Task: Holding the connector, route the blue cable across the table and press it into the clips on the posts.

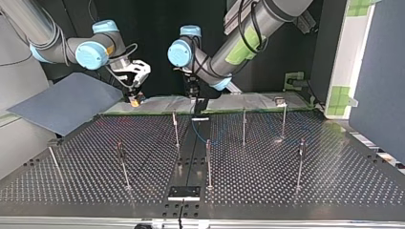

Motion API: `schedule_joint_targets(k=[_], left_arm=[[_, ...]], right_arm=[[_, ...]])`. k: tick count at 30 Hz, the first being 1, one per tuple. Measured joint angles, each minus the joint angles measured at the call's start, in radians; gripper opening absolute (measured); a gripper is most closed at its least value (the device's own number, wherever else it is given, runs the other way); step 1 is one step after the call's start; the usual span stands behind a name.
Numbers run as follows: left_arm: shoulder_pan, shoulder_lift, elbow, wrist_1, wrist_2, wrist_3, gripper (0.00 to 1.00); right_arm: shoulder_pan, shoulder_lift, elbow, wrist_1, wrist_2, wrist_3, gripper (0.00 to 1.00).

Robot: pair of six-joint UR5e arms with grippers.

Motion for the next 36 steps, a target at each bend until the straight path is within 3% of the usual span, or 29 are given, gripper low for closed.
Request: schedule_joint_targets(k=[21,36], left_arm=[[0.019,-0.051,0.16,-0.08,0.027,0.003,0.0],[0.048,-0.092,0.242,-0.102,0.035,0.003,0.0]], right_arm=[[-0.046,0.018,-0.039,0.0,-0.023,-0.001,0.0],[-0.072,0.05,-0.06,-0.002,-0.027,-0.016,0.0]])
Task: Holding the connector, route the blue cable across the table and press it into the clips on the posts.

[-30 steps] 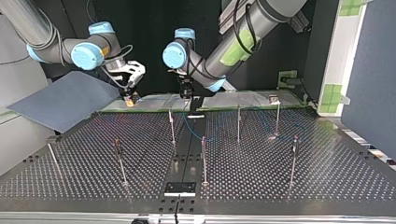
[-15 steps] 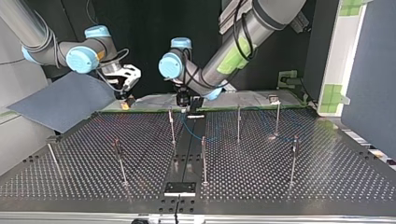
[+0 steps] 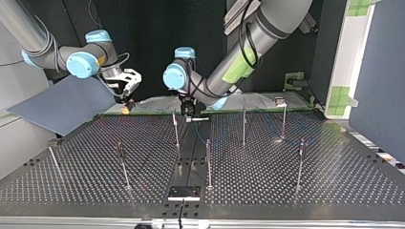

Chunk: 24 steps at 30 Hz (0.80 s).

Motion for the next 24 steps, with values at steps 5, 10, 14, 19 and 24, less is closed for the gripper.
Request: schedule_joint_targets(k=[5,10,14,19,24], left_arm=[[0.015,-0.013,0.04,-0.018,0.009,0.0,0.0],[0.024,-0.031,0.078,-0.038,0.02,0.002,0.0],[0.032,-0.039,0.094,-0.043,0.034,0.01,0.0],[0.032,-0.034,0.097,-0.04,0.05,0.044,0.55],[0.028,-0.026,0.093,-0.046,0.027,0.081,0.78]], right_arm=[[-0.008,0.002,-0.015,0.0,-0.004,0.001,0.0],[-0.017,0.003,-0.026,0.001,-0.006,0.0,0.0],[-0.023,0.003,-0.028,0.001,-0.008,0.0,0.0],[-0.028,0.004,-0.028,0.0,-0.013,-0.001,0.0],[-0.03,0.004,-0.028,0.0,-0.018,-0.002,0.0]])
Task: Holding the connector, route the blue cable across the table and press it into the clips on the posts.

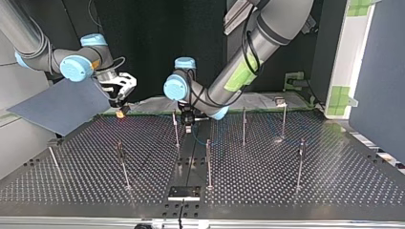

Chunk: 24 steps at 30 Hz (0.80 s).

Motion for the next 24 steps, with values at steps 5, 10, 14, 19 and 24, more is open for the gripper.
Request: schedule_joint_targets(k=[5,10,14,19,24], left_arm=[[-0.005,0.003,-0.012,-0.027,-0.04,0.01,0.81],[-0.005,0.014,-0.03,-0.06,-0.077,0.009,0.86],[-0.006,0.025,-0.043,-0.092,-0.081,0.006,0.89],[-0.006,0.033,-0.049,-0.103,-0.05,0.023,1.0],[-0.009,0.046,-0.066,-0.109,-0.058,0.038,1.0]], right_arm=[[-0.001,0.0,0.0,0.001,-0.003,0.0,0.0],[0.0,-0.001,0.0,0.003,-0.009,0.0,0.0],[0.001,0.0,0.0,0.004,-0.012,0.0,0.0],[0.001,-0.001,0.0,0.004,-0.014,0.0,0.0],[0.001,-0.001,0.0,0.005,-0.015,0.0,0.0]])
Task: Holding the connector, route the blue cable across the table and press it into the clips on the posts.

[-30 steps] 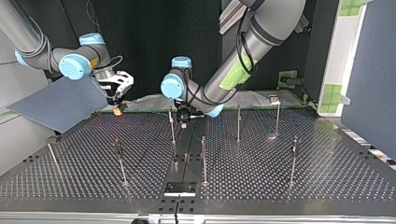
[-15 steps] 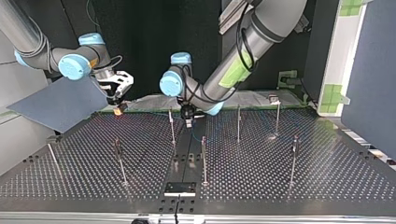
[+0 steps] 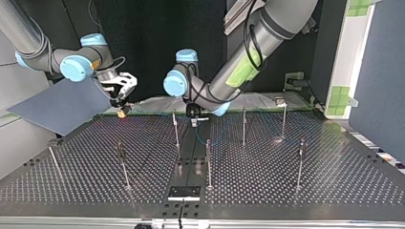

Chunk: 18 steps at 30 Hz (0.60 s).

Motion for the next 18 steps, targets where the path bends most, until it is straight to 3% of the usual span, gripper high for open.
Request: schedule_joint_targets(k=[9,18], left_arm=[[-0.024,0.063,-0.072,0.016,-0.016,-0.016,1.0],[-0.064,0.111,-0.107,0.01,0.055,-0.012,1.0]], right_arm=[[0.001,0.001,0.0,0.001,-0.001,0.0,0.0],[0.006,0.001,0.0,0.002,-0.007,0.003,0.0]])
